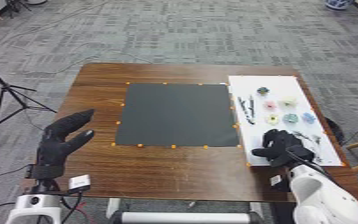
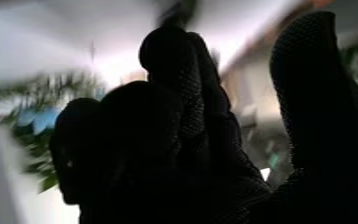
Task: Arrange flowers
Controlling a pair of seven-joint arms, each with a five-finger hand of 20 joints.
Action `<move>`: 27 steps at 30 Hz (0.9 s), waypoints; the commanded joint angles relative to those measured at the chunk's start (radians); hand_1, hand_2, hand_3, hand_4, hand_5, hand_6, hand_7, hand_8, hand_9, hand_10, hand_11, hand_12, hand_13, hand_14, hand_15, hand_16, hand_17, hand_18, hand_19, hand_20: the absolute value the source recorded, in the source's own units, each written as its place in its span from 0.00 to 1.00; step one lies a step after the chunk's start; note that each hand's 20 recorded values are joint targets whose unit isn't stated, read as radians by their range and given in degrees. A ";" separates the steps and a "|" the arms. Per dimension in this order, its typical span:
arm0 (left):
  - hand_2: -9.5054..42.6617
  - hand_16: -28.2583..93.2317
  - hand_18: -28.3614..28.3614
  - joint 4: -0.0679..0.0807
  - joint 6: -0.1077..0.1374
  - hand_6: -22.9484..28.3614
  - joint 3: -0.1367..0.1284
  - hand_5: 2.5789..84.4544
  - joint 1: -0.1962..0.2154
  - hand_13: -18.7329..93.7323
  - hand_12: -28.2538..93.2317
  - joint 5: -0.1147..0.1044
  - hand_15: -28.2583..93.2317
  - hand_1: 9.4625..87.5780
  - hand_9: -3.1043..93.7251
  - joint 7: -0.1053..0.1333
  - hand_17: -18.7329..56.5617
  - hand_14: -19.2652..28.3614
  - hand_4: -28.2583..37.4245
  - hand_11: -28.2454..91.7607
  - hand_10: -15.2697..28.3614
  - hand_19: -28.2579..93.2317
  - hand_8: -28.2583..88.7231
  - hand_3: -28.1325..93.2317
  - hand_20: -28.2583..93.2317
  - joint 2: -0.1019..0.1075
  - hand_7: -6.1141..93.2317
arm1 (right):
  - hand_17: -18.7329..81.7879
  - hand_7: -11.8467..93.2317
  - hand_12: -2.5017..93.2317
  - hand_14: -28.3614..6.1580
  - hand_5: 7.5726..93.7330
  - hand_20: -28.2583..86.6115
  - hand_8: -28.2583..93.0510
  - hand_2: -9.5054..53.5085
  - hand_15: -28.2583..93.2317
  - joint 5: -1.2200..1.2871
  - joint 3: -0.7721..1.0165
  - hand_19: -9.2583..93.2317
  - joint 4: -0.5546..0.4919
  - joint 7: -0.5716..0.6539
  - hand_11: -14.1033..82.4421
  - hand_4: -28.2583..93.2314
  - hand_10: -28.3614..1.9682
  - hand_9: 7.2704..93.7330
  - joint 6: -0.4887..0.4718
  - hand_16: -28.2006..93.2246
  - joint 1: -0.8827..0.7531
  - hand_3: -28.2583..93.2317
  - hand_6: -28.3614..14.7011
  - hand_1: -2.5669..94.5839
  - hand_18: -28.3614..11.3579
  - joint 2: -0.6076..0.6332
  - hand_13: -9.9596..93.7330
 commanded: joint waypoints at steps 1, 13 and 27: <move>0.00 0.24 0.75 -0.012 -0.021 0.38 -0.008 0.55 0.002 0.49 0.32 0.019 0.36 0.28 0.49 -0.012 0.31 0.73 0.10 0.38 0.63 0.34 0.14 0.78 0.38 0.003 0.24 | 0.84 0.47 0.42 0.69 0.53 0.66 0.18 0.00 0.73 0.007 -0.047 1.00 0.024 0.018 0.60 0.08 0.49 0.81 -0.056 0.52 0.094 0.72 0.53 0.43 0.48 0.093 0.94; 0.00 0.24 0.75 -0.017 -0.018 0.37 -0.009 0.56 0.016 0.49 0.32 0.001 0.37 0.28 0.49 -0.009 0.30 0.73 0.10 0.38 0.63 0.34 0.14 0.78 0.39 0.009 0.24 | 0.84 0.47 0.41 0.69 0.53 0.66 0.18 0.00 0.72 0.061 0.040 1.00 -0.076 0.008 0.59 0.09 0.49 0.82 -0.027 0.52 0.043 0.71 0.53 0.43 0.48 0.074 0.95; 0.00 0.24 0.76 -0.024 -0.034 0.37 -0.017 0.56 0.020 0.49 0.32 0.013 0.38 0.28 0.49 -0.026 0.30 0.73 0.10 0.38 0.63 0.35 0.14 0.78 0.39 0.001 0.24 | 0.88 0.49 0.40 0.72 0.62 0.67 0.20 0.00 0.71 0.042 0.035 1.00 -0.019 0.082 0.59 0.11 0.49 0.87 -0.159 0.53 0.016 0.69 0.49 0.42 0.52 0.100 0.98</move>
